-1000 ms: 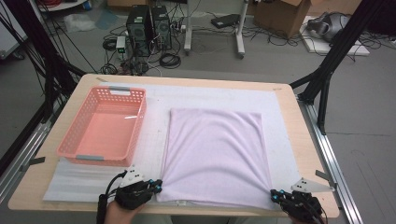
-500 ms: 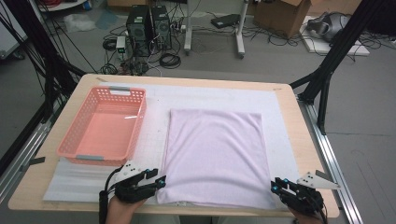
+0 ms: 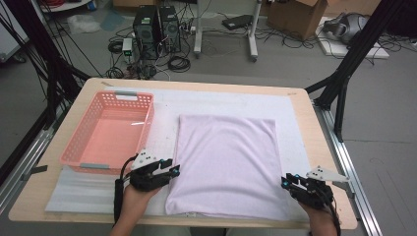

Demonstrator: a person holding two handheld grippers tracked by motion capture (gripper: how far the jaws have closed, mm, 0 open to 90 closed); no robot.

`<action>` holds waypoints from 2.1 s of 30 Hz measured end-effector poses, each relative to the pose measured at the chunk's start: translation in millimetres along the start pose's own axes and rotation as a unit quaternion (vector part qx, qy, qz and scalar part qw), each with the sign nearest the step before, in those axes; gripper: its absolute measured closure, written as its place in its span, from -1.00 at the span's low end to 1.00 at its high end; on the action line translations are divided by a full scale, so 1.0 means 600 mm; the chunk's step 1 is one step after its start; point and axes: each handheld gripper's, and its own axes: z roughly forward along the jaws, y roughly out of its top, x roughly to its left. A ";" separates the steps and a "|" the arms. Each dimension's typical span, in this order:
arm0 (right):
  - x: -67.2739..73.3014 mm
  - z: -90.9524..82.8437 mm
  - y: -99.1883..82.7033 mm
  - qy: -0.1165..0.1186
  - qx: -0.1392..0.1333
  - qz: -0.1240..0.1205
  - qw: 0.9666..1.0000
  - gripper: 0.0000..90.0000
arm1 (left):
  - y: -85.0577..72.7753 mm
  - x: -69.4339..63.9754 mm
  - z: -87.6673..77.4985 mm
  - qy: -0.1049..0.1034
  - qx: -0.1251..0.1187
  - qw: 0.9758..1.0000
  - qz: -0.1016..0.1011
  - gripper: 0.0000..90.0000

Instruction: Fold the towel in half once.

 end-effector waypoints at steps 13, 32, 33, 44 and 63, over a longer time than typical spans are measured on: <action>-0.012 0.022 0.014 0.018 0.007 -0.012 1.000 0.51 | 0.058 0.050 0.092 0.055 0.033 0.998 -0.009 0.49; -0.009 0.016 0.008 0.013 0.012 -0.013 1.000 0.51 | 0.054 0.079 0.120 0.126 0.056 0.990 -0.004 0.92; -0.010 0.017 0.009 0.011 0.012 -0.013 1.000 0.51 | 0.053 0.081 0.119 0.124 0.058 0.991 -0.011 0.91; -0.060 0.068 0.059 -0.026 0.006 0.023 0.999 0.60 | 0.041 0.080 0.116 0.106 0.069 0.992 -0.022 0.41; -0.099 0.151 0.093 -0.090 0.023 0.047 0.995 0.71 | 0.040 0.073 0.113 0.109 0.066 0.992 -0.027 0.76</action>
